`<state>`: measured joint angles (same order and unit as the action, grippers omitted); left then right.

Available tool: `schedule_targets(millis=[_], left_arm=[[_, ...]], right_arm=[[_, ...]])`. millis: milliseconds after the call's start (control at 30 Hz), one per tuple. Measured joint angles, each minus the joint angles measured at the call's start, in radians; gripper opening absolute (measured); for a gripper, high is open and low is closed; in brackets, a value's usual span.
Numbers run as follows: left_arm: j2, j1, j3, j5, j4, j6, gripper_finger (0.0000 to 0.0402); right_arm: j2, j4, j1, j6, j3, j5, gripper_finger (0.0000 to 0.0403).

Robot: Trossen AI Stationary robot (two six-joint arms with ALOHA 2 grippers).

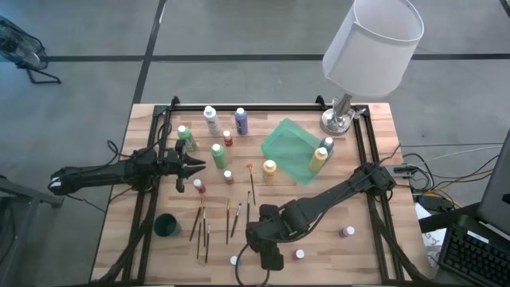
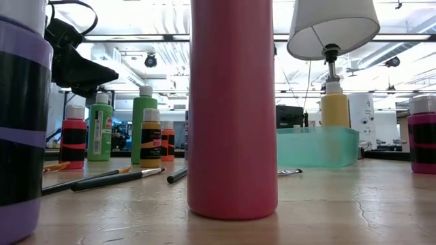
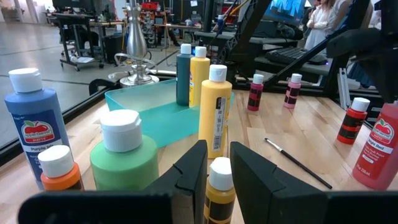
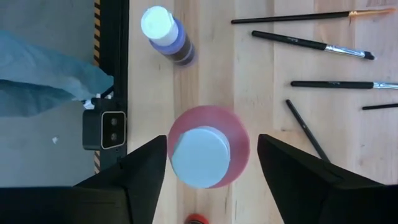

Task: Pick & Place Paint Supplies
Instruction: Put the big pink paint bottle into the green bin

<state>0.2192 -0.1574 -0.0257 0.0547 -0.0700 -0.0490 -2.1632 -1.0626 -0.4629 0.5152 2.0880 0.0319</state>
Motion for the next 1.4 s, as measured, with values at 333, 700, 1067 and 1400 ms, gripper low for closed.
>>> schedule_targets(millis=[333, 700, 1067, 1400], left_arm=[[0.0, 0.0, 0.0, 0.0, 0.0, 0.0, 0.0076], [0.0, 0.0, 0.0, 0.0, 0.0, 0.0, 0.0076], [0.0, 0.0, 0.0, 0.0, -0.034, 0.039, 0.0076], [-0.002, 0.0, -0.088, 0.0, -0.405, 0.079, 0.0076]], right_arm=[[0.0, 0.003, 0.001, 0.002, -0.014, -0.001, 0.0173], [0.002, 0.003, 0.0, 0.01, -0.014, 0.007, 0.0112], [0.006, -0.01, -0.009, 0.036, -0.008, -0.007, 0.0112], [0.008, -0.143, -0.008, 0.059, 0.069, -0.062, 0.0112]])
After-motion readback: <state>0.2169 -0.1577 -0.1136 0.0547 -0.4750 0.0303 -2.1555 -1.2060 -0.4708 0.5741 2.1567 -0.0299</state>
